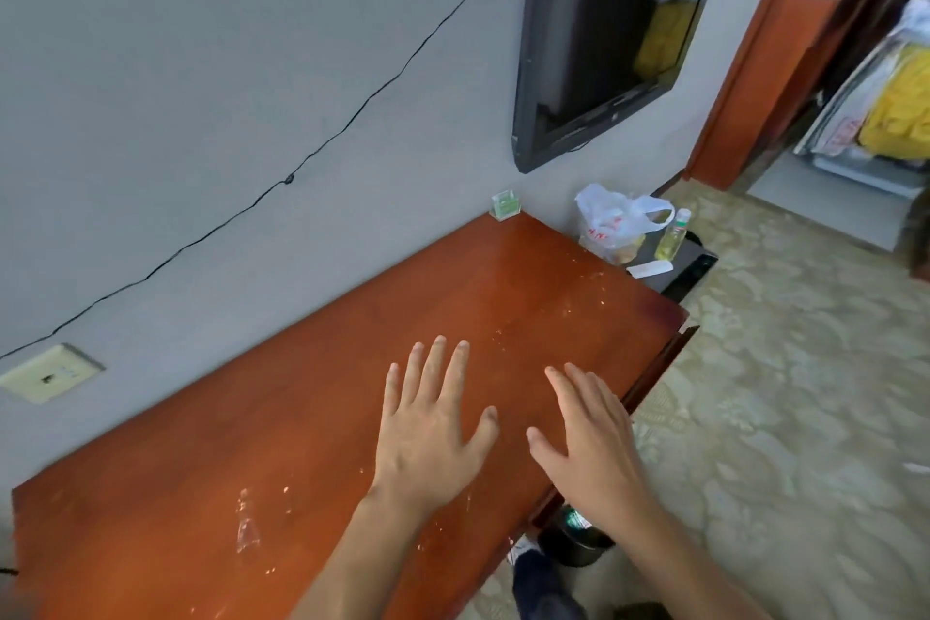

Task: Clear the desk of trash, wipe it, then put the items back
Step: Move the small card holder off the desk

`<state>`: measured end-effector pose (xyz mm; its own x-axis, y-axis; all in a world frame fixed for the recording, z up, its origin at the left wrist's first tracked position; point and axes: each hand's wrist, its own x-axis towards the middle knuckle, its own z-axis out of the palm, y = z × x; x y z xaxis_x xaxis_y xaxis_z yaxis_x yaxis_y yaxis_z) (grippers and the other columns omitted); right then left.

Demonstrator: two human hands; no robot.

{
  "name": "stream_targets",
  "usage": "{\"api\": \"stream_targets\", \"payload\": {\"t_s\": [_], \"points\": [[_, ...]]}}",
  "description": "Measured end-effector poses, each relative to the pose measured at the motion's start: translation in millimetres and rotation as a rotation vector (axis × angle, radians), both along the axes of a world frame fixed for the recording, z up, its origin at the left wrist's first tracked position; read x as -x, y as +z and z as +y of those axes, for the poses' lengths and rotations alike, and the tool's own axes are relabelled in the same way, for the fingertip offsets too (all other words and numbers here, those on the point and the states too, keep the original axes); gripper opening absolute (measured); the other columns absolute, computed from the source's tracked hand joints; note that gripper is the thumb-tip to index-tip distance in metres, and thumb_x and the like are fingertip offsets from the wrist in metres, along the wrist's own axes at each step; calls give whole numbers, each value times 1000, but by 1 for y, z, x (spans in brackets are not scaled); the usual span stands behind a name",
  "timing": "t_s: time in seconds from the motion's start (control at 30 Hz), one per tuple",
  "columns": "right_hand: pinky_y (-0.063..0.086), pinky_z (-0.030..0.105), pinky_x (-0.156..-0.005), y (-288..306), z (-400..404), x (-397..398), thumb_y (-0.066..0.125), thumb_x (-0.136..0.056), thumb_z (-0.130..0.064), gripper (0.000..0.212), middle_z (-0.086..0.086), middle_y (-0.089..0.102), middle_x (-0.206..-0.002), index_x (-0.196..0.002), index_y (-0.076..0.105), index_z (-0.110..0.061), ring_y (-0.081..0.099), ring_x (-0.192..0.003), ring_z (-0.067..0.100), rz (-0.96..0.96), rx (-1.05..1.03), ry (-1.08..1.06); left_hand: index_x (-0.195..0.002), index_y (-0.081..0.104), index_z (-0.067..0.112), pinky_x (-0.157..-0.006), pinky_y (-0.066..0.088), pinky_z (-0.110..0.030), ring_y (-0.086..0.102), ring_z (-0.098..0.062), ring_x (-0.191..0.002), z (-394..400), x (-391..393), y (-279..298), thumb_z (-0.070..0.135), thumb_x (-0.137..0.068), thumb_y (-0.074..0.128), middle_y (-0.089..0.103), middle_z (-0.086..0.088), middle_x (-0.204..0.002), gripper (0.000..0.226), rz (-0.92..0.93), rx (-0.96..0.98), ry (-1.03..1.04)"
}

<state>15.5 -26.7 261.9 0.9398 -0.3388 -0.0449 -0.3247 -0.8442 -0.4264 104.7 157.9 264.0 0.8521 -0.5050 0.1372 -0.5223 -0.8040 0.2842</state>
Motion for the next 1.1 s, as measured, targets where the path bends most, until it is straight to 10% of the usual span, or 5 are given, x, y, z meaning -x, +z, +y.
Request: {"api": "stream_targets", "payload": {"t_s": [0.7,0.93,1.1], "points": [[47,49,-105,-159,-277,-557,61,-92,-57,86,20,27,-158,-158,16,-25,37,-140,40,184,87,86,-161,-18,32,-127,-11,-51,-30,-25,-153,-258,-371,-107,62,-100,26,-23,-1,-170,82,197,-261,114],[44,54,-105,-190,-284,-654,54,-91,-70,84,19,43,-151,-157,15,-36,44,-133,45,166,136,113,-160,-23,33,-128,-11,-48,-31,-22,-153,-250,-389,-132,63,-100,23,-25,1,-170,81,235,-244,171],[53,47,-94,-203,-283,-658,58,-99,-52,49,17,40,-140,-139,49,-24,49,-125,40,157,193,196,-161,-18,32,-128,-9,-48,-26,-22,-155,-234,-388,-146,62,-100,26,-18,0,-171,82,262,-241,188]]}}
